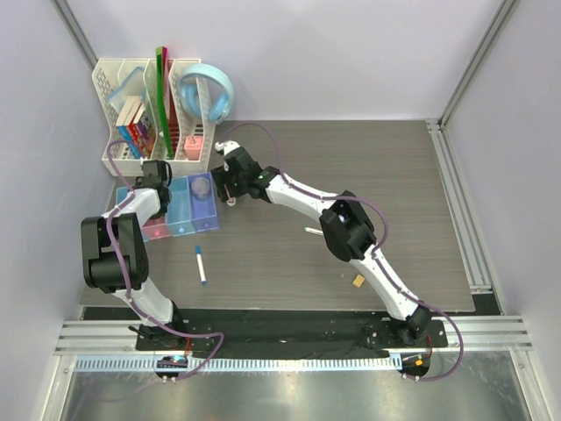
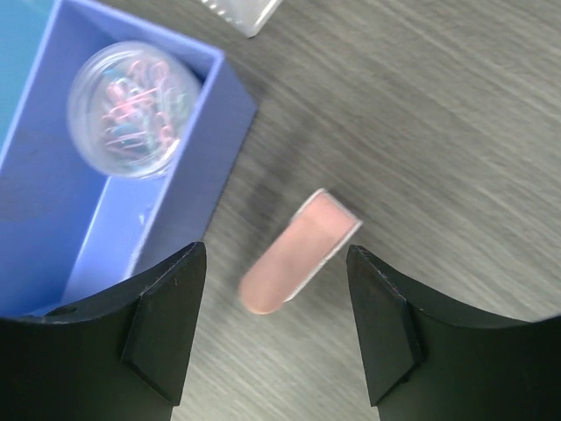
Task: Sort the stationery into containers
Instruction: Pick up the stapler from the center of the board.
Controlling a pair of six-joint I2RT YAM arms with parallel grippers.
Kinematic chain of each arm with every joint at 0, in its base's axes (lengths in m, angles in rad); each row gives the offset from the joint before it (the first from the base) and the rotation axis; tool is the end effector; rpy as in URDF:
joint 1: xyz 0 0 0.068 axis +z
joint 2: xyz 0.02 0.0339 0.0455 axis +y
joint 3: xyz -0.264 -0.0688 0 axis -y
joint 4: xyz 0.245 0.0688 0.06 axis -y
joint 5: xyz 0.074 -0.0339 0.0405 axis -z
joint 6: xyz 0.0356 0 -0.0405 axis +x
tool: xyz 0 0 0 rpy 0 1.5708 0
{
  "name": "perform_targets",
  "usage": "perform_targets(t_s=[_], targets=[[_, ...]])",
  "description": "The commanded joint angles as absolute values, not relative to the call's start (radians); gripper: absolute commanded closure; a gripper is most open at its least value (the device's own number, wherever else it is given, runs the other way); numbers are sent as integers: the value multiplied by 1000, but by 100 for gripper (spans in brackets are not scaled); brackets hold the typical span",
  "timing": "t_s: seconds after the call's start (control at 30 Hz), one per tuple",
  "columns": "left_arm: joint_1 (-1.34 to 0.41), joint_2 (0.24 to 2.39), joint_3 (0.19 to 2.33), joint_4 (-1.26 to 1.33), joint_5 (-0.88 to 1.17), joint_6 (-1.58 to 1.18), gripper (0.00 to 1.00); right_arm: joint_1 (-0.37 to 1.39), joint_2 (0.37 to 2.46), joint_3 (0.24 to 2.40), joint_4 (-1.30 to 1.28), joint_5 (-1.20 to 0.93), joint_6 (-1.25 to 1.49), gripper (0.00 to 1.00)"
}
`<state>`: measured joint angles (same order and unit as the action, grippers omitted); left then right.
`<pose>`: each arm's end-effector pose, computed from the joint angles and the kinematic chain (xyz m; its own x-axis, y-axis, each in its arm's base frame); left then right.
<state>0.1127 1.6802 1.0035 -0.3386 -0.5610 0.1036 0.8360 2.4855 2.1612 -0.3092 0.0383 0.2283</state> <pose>0.3281 0.0562 0.1808 -0.8784 -0.0113 -0.4778 -0.2847 0.8153 0.5041 0.3824 0.4212 0.1885 -0.5497 -0.2710 -0.7902 -0.6122 0.7743 0.1603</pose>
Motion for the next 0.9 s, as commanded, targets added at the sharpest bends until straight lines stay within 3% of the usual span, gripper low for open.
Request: perform_targets(t_s=[0.0,0.33,0.53,0.87], targets=[[130,1706,966,-334,-555,109,76,867,2451,2151,-299,83,215,32],[135,1704,963,-327,-538,112,76,871,2442,2108,-298,163,189,37],[135,1715,953,-311,-532,112,76,871,2437,2097,-290,224,161,51],[135,1732,950,-302,-528,112,76,881,2434,2105,-281,265,140,48]])
